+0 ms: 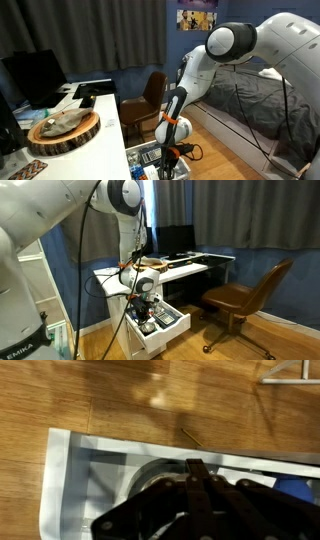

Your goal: Put the tape inside the drawer

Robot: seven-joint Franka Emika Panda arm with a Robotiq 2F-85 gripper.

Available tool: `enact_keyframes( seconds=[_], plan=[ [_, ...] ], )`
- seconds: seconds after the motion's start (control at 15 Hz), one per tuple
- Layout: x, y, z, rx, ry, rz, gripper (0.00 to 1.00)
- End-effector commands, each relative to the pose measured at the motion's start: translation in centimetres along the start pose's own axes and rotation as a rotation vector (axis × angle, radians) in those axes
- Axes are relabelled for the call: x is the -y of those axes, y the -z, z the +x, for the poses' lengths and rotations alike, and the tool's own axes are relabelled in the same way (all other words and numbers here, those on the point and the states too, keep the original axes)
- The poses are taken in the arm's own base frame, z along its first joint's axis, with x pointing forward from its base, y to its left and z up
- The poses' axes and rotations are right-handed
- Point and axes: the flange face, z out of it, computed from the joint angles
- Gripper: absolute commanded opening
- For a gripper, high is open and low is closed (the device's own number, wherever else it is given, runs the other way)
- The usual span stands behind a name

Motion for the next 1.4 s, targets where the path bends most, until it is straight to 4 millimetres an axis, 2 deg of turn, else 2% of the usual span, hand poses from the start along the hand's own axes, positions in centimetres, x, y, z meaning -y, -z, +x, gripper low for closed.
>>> enact_keyframes(
  seconds=[0.0, 0.33, 0.73, 0.93, 1.07, 1.33],
  plan=[
    [-0.2, -0.5, 1.4, -0.009, -0.014, -0.037, 0.0],
    [-0.9, 0.2, 3.0, -0.111, -0.022, -0.101, 0.0],
    [0.0, 0.4, 4.3, -0.221, -0.01, -0.058, 0.0],
    [0.2, 1.4, 4.0, -0.258, -0.005, -0.047, 0.0],
    [0.5, 2.8, 3.2, -0.293, 0.006, -0.042, 0.0],
    [1.1, 5.3, 0.6, -0.315, 0.014, -0.051, 0.0]
  ],
)
